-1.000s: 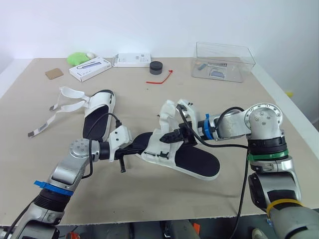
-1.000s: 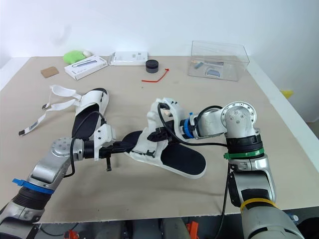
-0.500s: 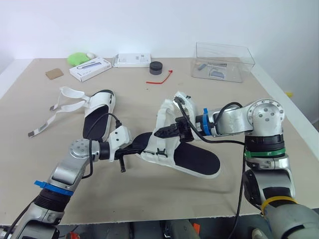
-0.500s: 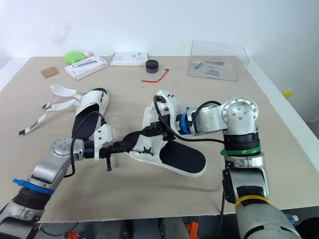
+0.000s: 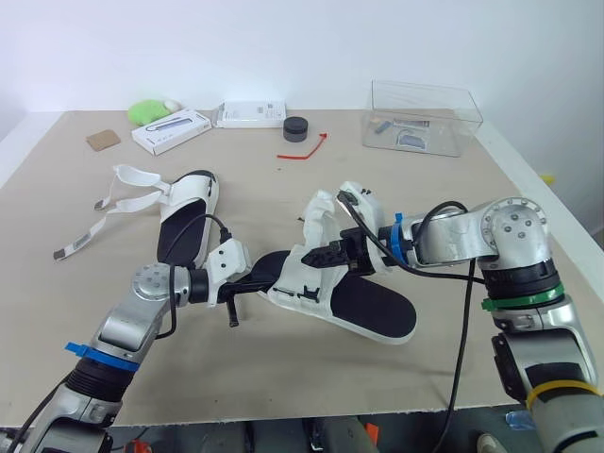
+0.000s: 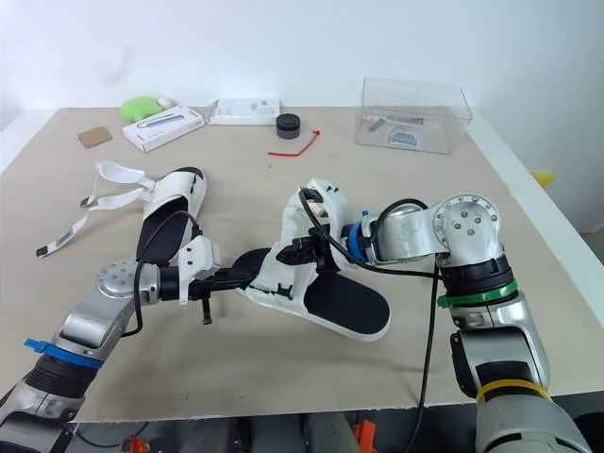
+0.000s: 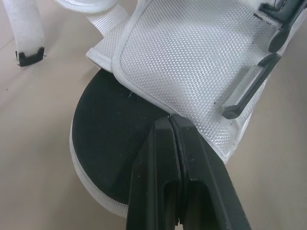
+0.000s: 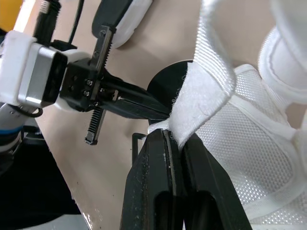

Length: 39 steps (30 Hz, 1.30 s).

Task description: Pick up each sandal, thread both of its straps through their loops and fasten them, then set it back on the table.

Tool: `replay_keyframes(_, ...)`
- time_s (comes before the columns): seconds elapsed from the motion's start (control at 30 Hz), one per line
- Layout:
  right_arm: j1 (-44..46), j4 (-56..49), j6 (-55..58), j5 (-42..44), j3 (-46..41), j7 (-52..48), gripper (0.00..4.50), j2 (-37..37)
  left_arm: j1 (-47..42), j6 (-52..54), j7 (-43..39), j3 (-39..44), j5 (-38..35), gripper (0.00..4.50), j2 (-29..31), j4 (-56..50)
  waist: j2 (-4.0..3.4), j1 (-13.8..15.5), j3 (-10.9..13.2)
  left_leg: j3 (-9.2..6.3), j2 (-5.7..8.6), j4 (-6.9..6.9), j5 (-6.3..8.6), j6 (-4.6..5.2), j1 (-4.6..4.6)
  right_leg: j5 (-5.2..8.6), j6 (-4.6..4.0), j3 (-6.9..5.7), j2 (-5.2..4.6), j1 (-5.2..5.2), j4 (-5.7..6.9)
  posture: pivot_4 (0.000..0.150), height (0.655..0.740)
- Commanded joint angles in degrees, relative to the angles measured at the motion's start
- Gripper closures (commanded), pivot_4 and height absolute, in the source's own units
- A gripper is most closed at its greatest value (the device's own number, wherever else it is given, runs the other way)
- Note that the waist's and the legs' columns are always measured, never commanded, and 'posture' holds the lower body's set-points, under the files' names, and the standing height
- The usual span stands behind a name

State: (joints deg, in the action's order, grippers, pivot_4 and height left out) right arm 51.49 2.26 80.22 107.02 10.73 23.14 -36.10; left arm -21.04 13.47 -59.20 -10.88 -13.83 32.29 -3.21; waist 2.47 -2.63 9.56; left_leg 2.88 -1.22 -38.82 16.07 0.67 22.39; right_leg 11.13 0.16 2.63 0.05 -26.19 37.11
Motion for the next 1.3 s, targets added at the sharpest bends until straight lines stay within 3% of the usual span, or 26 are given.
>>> replay_keyframes(0.03, -0.39, -2.01, -3.31, 5.79, 2.36, 2.69, 4.46, -1.16, 1.03, 0.68, -0.19, -1.1, 1.25, 4.5, 0.51, 0.78, 0.0, 0.01, 0.0, 0.0, 0.0, 0.0, 0.0, 0.0, 0.0, 0.0, 0.0, 0.01, 0.0, 0.0, 0.0, 0.15, 0.74)
replay_keyframes(0.5, -3.47, 0.21, -5.5, 5.98, -0.9, 5.56, 4.46, 2.72, 0.86, 0.63, -0.11, -1.04, 1.37, 4.5, 0.33, 1.24, 0.02, -0.01, -0.09, -0.01, -0.13, 0.0, -0.01, 0.02, -0.01, 0.0, -0.01, 0.1, 0.18, 0.0, 0.0, 0.15, 0.74)
replay_keyframes(1.3, -4.53, -7.14, -5.72, 5.98, 1.85, 1.8, 4.46, -1.41, 0.12, 0.72, -0.13, -1.25, 1.48, 4.5, -0.09, 2.01, 0.01, 0.05, -0.17, 0.0, -0.13, 0.0, -0.01, 0.02, -0.01, 0.0, 0.0, 0.13, 0.19, 0.0, -0.01, 0.15, 0.74)
